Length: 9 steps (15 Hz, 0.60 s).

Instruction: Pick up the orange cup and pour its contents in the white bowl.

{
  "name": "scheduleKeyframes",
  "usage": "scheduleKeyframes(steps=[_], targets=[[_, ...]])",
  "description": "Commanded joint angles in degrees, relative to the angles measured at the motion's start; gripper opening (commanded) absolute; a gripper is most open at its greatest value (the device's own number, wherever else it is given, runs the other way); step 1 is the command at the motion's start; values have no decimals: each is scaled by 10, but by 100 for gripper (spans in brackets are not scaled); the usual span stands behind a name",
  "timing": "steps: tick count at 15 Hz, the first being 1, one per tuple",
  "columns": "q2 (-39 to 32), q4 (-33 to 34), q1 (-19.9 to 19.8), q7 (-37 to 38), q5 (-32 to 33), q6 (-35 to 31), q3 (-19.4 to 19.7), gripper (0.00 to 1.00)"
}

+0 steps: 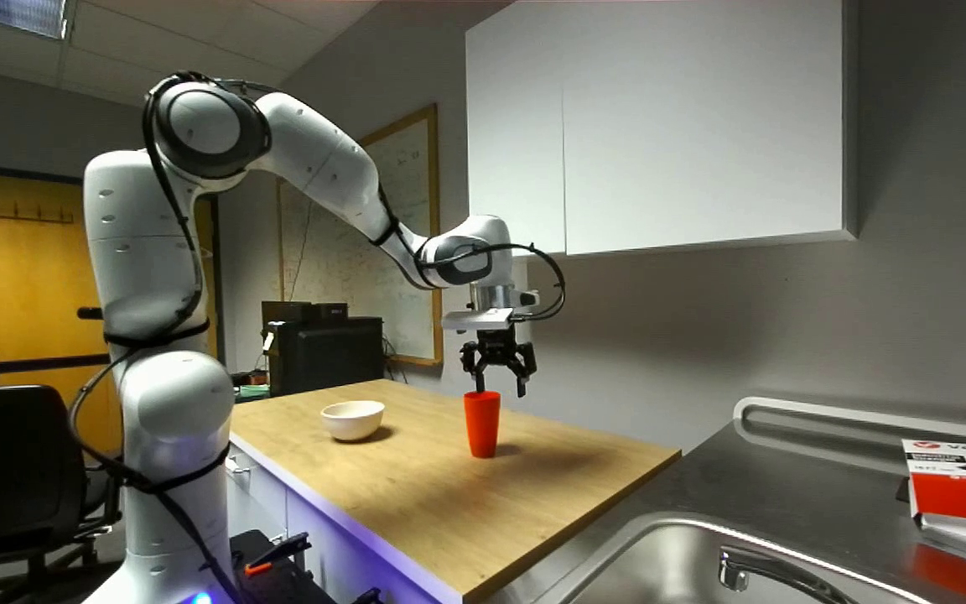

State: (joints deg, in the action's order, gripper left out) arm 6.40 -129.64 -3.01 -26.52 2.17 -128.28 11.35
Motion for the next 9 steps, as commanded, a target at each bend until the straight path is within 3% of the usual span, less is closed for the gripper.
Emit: scheduleKeyframes(steps=[1,8,9], targets=[[-68,71,-4,10,-27,13,-21,100],[-157,147,-16,22,-47,25,-48,100],[-166,153,-17,27,-45,24,-50,75]])
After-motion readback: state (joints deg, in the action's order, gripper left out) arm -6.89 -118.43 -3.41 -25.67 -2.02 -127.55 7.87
